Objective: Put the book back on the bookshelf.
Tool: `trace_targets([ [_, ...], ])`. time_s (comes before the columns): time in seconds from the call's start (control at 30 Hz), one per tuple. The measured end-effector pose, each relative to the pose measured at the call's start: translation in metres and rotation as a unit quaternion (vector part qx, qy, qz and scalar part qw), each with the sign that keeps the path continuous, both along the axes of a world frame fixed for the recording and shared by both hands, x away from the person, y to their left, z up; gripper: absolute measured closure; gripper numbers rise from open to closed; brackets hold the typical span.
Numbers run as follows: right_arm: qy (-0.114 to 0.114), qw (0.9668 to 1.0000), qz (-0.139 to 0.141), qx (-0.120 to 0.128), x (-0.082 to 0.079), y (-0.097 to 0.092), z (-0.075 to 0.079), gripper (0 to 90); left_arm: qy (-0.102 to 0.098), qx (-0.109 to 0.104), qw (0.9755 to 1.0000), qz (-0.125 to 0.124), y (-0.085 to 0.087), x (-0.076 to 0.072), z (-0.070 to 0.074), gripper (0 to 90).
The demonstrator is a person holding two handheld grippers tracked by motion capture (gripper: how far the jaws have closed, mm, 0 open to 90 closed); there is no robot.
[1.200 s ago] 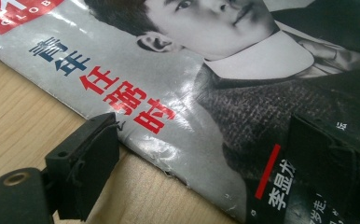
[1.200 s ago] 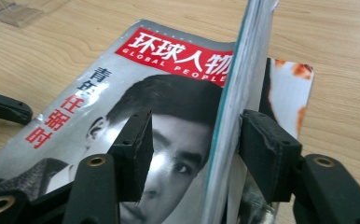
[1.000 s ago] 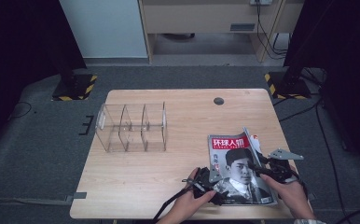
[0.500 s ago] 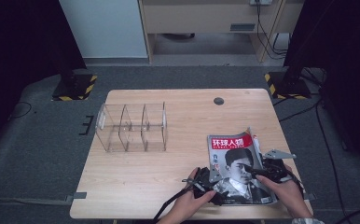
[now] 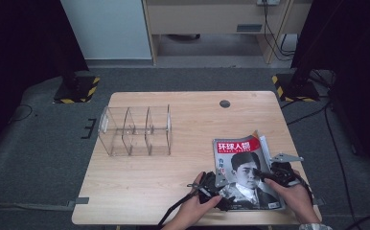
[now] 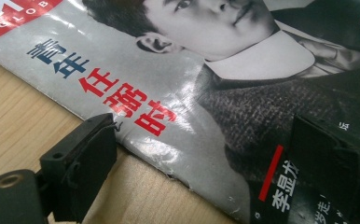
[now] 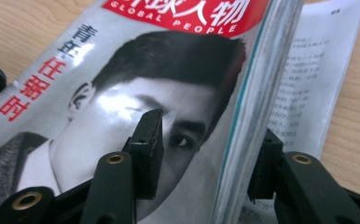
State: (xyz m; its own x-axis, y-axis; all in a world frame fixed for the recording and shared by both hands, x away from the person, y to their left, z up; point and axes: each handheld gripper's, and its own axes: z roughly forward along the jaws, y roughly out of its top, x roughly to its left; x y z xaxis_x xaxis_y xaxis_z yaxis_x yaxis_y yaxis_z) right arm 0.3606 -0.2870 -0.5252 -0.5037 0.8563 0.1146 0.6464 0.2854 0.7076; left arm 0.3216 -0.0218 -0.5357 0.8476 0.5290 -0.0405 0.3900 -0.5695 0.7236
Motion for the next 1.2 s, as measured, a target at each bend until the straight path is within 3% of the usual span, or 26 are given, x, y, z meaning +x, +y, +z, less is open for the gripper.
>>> trace_targets([
  [0.33, -0.001, 0.9999, -0.011, 0.013, -0.001, -0.001, 0.004, 74.1, 0.001, 0.001, 1.0, 0.0, 0.0, 0.0, 0.0, 6.5],
  [0.47, -0.007, 0.9999, -0.006, 0.006, -0.001, 0.0, 0.007, 78.9, 0.008, -0.001, 1.0, -0.005, 0.001, 0.001, 0.0, 4.8],
  [0.57, -0.007, 0.9999, -0.002, 0.007, -0.001, 0.0, 0.01, 82.4, 0.017, -0.016, 0.9997, -0.006, 0.006, 0.003, 0.0, 4.2],
  [0.73, -0.01, 0.9999, 0.0, 0.012, -0.002, 0.001, 0.011, 84.6, 0.007, -0.037, 0.999, 0.025, 0.018, 0.012, 0.004, 4.2],
  [0.87, -0.021, 0.9996, 0.005, 0.017, -0.003, 0.001, 0.014, 86.0, 0.005, -0.057, 0.9969, 0.055, 0.03, 0.021, 0.005, 4.0],
  [1.03, -0.024, 0.9992, 0.005, 0.032, -0.003, -0.001, 0.013, 86.7, -0.002, -0.057, 0.996, 0.069, 0.037, 0.026, 0.004, 4.1],
  [1.2, -0.029, 0.998, 0.005, 0.055, -0.005, -0.002, 0.016, 87.4, 0.01, -0.065, 0.9949, 0.076, 0.041, 0.03, 0.003, 4.3],
])
